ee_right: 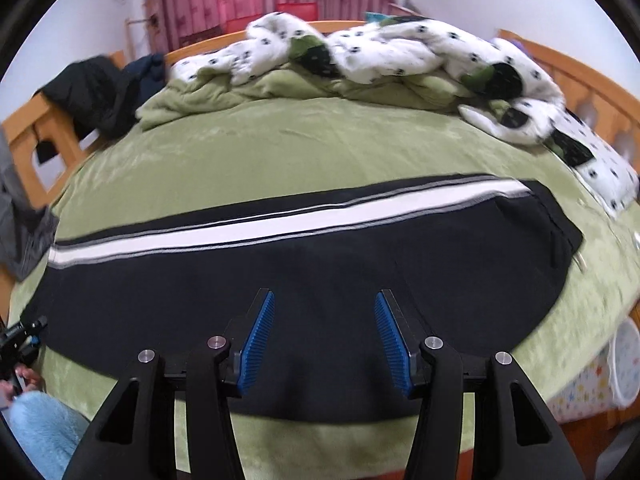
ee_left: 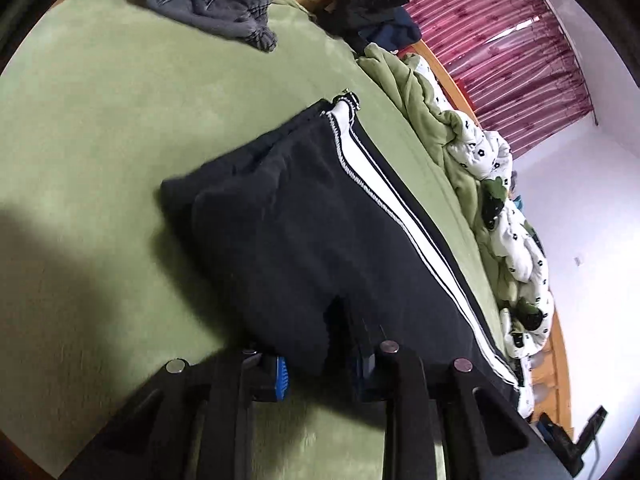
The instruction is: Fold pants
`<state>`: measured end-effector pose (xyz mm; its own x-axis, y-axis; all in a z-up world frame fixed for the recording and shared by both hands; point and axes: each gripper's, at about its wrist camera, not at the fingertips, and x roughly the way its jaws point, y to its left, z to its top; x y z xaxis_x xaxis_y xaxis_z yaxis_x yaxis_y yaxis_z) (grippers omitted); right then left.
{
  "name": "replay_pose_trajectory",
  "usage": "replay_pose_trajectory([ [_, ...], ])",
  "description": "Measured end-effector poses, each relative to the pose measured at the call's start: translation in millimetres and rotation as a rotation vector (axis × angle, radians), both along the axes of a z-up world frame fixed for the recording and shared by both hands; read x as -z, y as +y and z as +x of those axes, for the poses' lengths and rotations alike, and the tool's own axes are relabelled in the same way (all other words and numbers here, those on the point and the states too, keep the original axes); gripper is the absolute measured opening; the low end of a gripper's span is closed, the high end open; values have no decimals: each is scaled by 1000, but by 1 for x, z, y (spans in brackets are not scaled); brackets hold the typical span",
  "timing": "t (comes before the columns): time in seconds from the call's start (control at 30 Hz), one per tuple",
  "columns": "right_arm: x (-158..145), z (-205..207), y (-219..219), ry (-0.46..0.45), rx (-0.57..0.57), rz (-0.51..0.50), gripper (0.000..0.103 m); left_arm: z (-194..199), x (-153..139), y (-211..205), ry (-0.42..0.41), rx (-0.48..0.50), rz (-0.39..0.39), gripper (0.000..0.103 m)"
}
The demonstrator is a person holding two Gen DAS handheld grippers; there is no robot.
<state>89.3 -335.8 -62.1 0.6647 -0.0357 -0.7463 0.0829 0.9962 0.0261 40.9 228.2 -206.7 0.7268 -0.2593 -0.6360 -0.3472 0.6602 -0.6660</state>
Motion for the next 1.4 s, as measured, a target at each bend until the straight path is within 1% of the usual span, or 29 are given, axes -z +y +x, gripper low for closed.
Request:
replay_pose_trajectory([
  [0.03, -3, -3, -5, -7, 20, 14, 52, 2, -1, -1, 4, -1, 17, 24],
  [0.1, -8, -9, -12, -26, 59, 14, 51, 3, -2, 1, 2, -13, 24, 24],
  [0.17, -13, -17, -20, -62, 109, 5, 51, -1, -1, 12, -12, -52, -22, 23],
  [0.2, -14, -21, -24, -78, 126, 19, 51, -6, 0, 19, -28, -96, -53, 23],
  [0.27, -12, -25, -33, -82, 123, 97, 51, -10, 2, 29, -40, -146, -59, 21],
  [0.3, -8, -27, -36, -79, 108, 140, 51, -8, 2, 32, -37, -152, -56, 21],
  [0.33, -6, -27, -38, -84, 100, 154, 51, -2, 4, 33, -25, -146, -46, 21],
  [0.4, 5, -28, -40, -90, 89, 152, 51, 7, 0, 30, 14, -134, 13, 20],
  [0.43, 12, -25, -41, -74, 81, 146, 48, 11, -7, 25, 31, -128, 69, 20],
  [0.47, 17, -21, -41, -44, 76, 132, 46, 14, -14, 22, 50, -126, 122, 14],
  [0.5, 19, -16, -40, -20, 62, 115, 41, 16, -22, 18, 66, -120, 173, 12],
  [0.6, 22, -16, -40, -42, 18, 71, 41, 21, -53, 1, 75, -103, 303, 10],
  [0.67, 26, -14, -42, -25, -2, 45, 41, 27, -79, -15, 72, -73, 409, 9],
  [0.7, 28, -13, -45, -19, -12, 46, 41, 32, -98, -32, 56, -44, 485, 9],
  [0.77, 28, -13, -53, -19, -9, 44, 41, 38, -122, -57, 28, -4, 573, 9],
  [0.8, 28, -13, -57, -19, -2, 49, 41, 43, -140, -82, 7, 33, 633, 9],
  [0.83, 27, -13, -62, -18, 3, 62, 41, 48, -152, -103, -9, 63, 675, 9],
  [0.87, 26, -15, -69, -20, 13, 85, 41, 51, -160, -119, -23, 85, 698, 9],
  [0.9, 25, -16, -75, -25, 22, 105, 41, 55, -172, -149, -54, 135, 732, 9],
  [0.97, 22, -19, -86, -35, 40, 134, 41, 61, -182, -194, -97, 211, 757, 9],
  [1.03, 19, -23, -96, -52, 68, 131, 41, 68, -179, -256, -131, 329, 768, 9],
  [1.1, 15, -28, -108, -74, 117, 143, 41, 68, -162, -304, -133, 400, 758, 8],
  [1.17, 15, -33, -119, -78, 136, 192, 41, 69, -139, -343, -116, 476, 708, 8],
  [1.2, 16, -35, -124, -71, 141, 215, 41, 69, -119, -369, -97, 545, 667, 8],
  [1.27, 18, -37, -132, -60, 157, 236, 41, 67, -88, -401, -57, 633, 629, 9],
  [1.3, 20, -38, -136, -54, 162, 252, 41, 66, -76, -408, -37, 661, 611, 9],
  [1.33, 20, -40, -140, -51, 164, 270, 41, 62, -62, -418, 4, 691, 593, 10],
  [1.37, 21, -40, -143, -50, 167, 283, 41, 57, -52, -425, 33, 695, 626, 10],
  [1.4, 22, -41, -145, -48, 170, 295, 41, 55, -52, -428, 22, 696, 650, 11],
])
